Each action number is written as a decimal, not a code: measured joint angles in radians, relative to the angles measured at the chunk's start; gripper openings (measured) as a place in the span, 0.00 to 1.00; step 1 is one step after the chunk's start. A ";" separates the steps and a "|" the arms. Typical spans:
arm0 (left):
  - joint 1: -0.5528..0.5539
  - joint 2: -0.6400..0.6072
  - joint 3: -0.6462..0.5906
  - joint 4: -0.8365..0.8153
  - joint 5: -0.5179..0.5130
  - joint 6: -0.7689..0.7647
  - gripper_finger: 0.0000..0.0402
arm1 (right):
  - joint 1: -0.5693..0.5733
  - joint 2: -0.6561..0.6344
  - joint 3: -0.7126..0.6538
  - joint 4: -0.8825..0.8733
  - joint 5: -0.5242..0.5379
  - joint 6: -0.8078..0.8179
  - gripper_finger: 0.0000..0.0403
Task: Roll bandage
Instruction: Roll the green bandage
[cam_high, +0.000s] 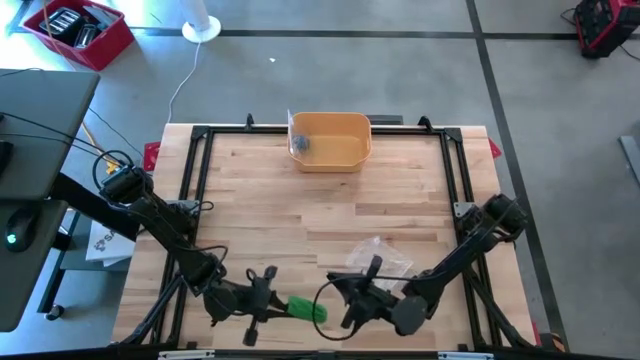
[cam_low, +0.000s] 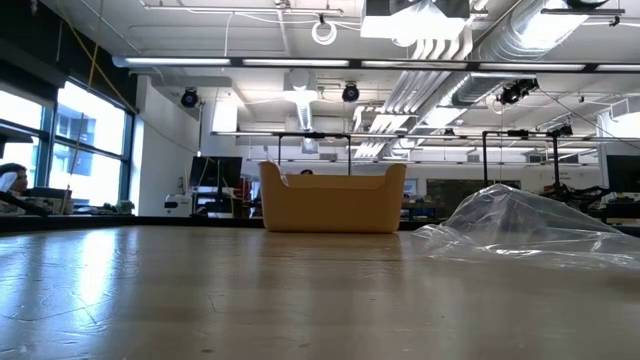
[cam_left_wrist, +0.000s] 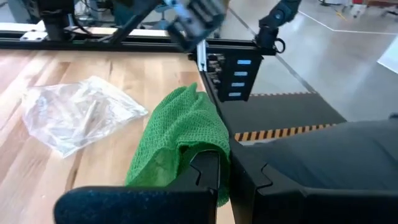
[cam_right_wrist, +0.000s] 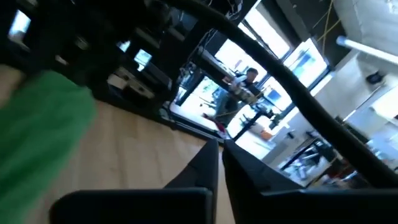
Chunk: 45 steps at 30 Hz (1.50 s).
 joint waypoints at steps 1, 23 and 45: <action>0.000 0.000 0.000 0.000 -0.005 -0.002 0.02 | 0.009 0.000 0.000 -0.009 0.004 0.032 0.06; 0.025 0.000 0.000 0.499 -0.091 0.223 0.02 | -0.002 0.098 0.000 0.029 -0.205 0.500 0.38; 0.016 0.000 0.000 0.690 -0.025 0.477 0.02 | -0.057 0.097 0.088 0.456 -0.494 0.049 0.38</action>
